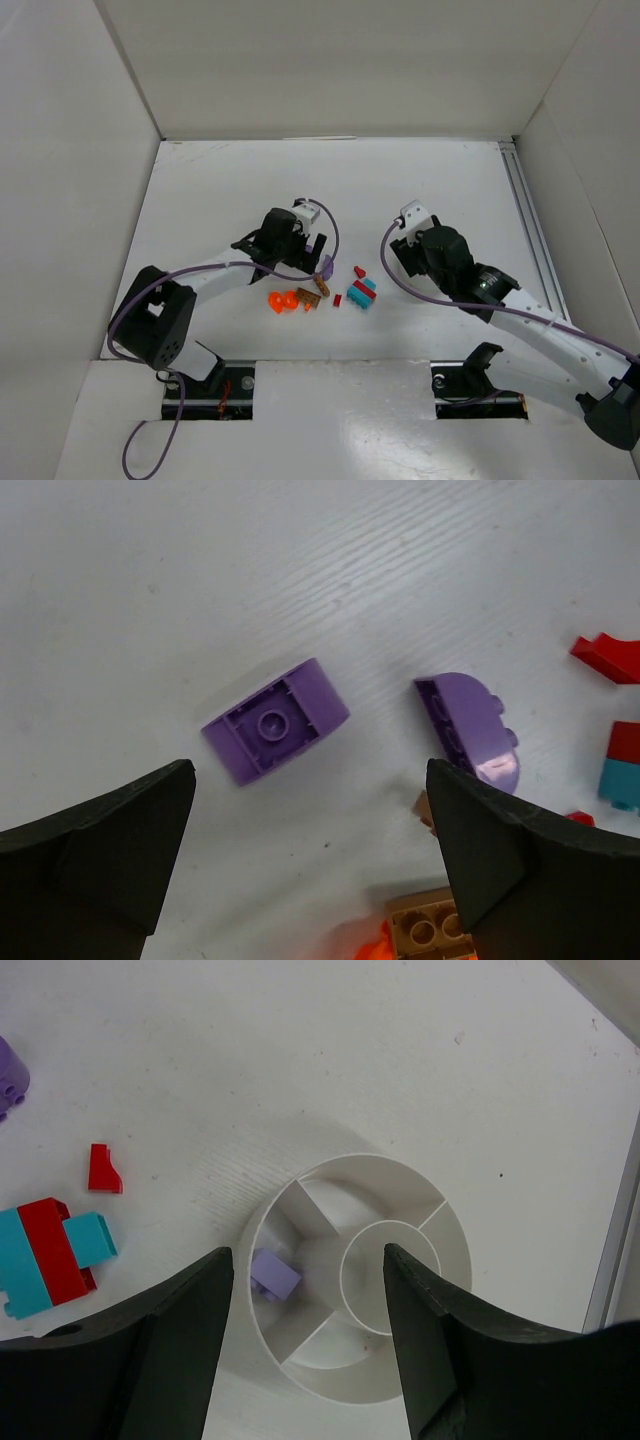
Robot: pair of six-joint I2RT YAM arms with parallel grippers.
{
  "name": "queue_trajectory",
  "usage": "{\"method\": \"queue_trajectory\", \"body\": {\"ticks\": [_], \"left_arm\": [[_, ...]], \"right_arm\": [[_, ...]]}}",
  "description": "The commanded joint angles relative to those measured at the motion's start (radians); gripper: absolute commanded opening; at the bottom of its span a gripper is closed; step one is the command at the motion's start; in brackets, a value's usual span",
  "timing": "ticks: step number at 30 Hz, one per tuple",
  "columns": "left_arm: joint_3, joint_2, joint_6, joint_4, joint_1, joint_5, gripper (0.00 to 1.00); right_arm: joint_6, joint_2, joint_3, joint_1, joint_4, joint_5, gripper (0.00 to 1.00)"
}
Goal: Sort the legos into containers by color
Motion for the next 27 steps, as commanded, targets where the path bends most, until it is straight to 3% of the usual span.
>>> {"method": "queue_trajectory", "body": {"ticks": [1, 8, 19, 21, 27], "left_arm": [[0.015, -0.029, 0.18, 0.061, 0.022, 0.176, 1.0], [0.13, 0.091, 0.295, -0.063, 0.116, 0.379, 1.0], [0.207, 0.226, 0.344, -0.141, 0.125, 0.366, 0.97], [0.207, 0.226, 0.344, -0.141, 0.125, 0.367, 0.92], [0.227, 0.264, 0.275, -0.179, 0.125, 0.249, 0.57]], "right_arm": [[-0.01, -0.003, 0.037, -0.004, 0.045, -0.016, 0.67], [-0.01, -0.003, 0.048, -0.004, 0.086, -0.037, 0.67], [-0.028, -0.003, 0.057, -0.004, 0.097, -0.037, 0.67], [-0.028, -0.003, 0.057, -0.004, 0.097, -0.028, 0.67], [-0.028, -0.013, 0.057, -0.004, 0.086, -0.028, 0.67]]}}
